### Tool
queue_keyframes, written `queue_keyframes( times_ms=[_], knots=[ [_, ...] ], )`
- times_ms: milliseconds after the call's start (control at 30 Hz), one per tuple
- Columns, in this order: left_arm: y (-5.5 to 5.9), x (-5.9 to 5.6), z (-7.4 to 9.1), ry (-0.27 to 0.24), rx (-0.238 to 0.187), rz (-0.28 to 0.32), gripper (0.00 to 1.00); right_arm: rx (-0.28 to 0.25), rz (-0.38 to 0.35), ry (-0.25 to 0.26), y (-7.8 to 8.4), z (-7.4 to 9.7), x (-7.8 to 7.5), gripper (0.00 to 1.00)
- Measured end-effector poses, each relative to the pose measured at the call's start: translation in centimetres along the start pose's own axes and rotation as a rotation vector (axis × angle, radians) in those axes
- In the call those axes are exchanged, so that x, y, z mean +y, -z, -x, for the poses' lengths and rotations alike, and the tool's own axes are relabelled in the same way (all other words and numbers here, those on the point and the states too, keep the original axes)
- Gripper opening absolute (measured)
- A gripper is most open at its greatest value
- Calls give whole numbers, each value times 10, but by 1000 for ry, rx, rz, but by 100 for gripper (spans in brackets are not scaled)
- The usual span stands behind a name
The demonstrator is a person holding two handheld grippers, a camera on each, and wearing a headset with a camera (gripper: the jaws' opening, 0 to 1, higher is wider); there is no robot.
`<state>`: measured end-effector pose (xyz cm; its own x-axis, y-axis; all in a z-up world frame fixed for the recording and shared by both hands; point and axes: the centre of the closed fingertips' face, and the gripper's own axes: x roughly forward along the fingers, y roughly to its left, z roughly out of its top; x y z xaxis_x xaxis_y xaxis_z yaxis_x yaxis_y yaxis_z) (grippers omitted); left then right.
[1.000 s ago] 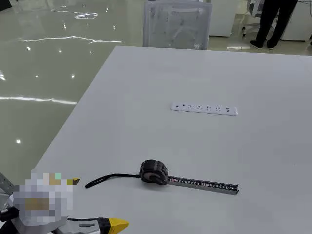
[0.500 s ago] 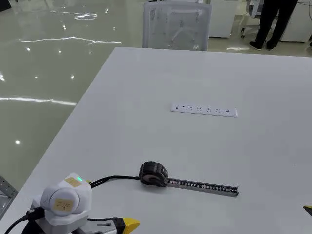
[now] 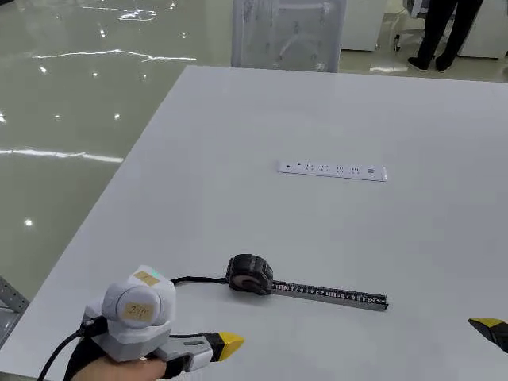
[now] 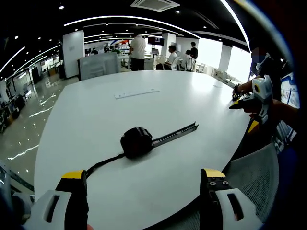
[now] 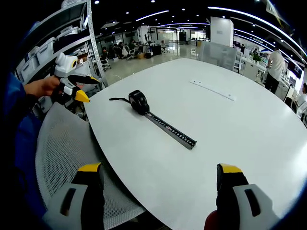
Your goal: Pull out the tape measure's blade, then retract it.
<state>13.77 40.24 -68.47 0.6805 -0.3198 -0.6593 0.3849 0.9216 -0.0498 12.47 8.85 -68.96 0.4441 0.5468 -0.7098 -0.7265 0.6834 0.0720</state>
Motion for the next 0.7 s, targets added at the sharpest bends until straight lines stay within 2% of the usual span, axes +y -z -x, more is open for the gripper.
queue_keyframes(
  times_ms=[333,700],
  knots=[
    [-5,-10,-20,1,2,12,92,24,35,-17,1,-16,-10,91],
    [-12,-13,-40,-15,6,27,91,59,88,-50,4,-35,-18,86]
  ],
)
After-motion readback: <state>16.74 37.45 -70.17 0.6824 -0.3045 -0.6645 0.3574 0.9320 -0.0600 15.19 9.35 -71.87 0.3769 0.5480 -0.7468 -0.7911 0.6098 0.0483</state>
